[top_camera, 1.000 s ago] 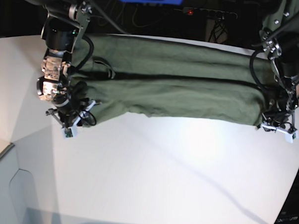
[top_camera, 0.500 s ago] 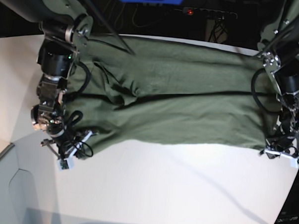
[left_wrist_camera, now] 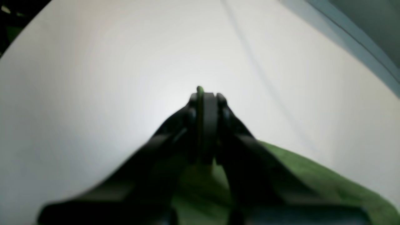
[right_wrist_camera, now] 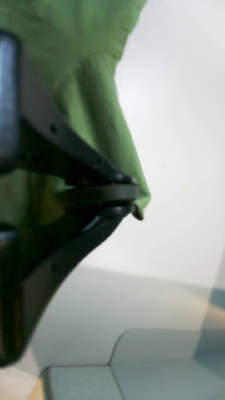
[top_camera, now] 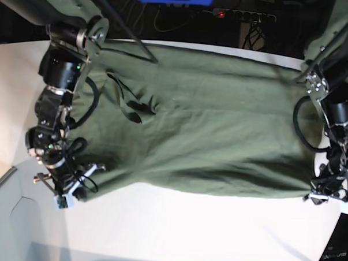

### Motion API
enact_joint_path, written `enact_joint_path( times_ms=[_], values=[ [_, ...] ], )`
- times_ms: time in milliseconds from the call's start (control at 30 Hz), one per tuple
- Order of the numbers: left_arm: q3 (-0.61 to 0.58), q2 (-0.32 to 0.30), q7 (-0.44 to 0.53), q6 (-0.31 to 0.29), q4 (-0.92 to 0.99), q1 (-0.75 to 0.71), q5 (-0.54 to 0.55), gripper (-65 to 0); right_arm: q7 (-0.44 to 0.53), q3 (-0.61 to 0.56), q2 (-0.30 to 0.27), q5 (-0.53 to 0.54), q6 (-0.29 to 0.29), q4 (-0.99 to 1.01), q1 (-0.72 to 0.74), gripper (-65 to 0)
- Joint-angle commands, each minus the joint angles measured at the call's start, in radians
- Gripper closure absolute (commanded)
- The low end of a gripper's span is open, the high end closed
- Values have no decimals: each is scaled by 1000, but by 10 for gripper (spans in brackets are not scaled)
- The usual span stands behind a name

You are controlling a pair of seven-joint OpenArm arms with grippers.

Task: Layout the t-shirt on the table in an organized manner, then fold the t-shirt properly
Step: 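Lift the t-shirt ends with both grippers and fold the strip over lengthwise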

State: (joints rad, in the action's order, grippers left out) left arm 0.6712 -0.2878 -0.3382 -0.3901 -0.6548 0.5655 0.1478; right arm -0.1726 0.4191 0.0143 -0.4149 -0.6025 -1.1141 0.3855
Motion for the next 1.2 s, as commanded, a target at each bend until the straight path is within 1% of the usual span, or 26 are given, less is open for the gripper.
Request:
enact_joint_path(
  times_ms=[0, 133, 233, 300, 433, 500, 633, 733, 967, 1167],
  values=[
    [-1, -17, 23, -7, -18, 32, 11, -1, 29, 1, -6, 12, -14, -33, 14, 0],
    [0, -17, 23, -7, -20, 34, 11, -1, 29, 1, -4, 14, -14, -96, -43, 0],
    [2, -17, 23, -7, -53, 24, 11, -1, 31, 1, 14, 14, -14, -137, -84, 0],
    [3, -9, 23, -7, -79, -2, 11, -1, 31, 1, 20, 15, -14, -176, -121, 0],
    [3, -1, 21, -7, -153, -72, 17, -1, 31, 1, 51, 15, -14, -251, -181, 0],
    [3, 15, 14, -7, -204, -114, 66, -1, 31, -1, 69, 15, -14, -289, -211, 0],
    [2, 17, 14, -7, -310, -220, 187, -1, 31, -2, 91, 15, -14, -367, -270, 0],
    [2, 17, 14, -7, -371, -293, 250, -1, 31, -4, 106, 15, -14, -426, -316, 0],
    [2, 15, 14, -7, -443, -416, 326, -1, 29, -4, 134, 15, -14, -553, -435, 0],
    [2, 15, 14, -7, -517, -505, 379, -1, 29, -6, 134, 15, -17, -627, -546, 0]
  ],
)
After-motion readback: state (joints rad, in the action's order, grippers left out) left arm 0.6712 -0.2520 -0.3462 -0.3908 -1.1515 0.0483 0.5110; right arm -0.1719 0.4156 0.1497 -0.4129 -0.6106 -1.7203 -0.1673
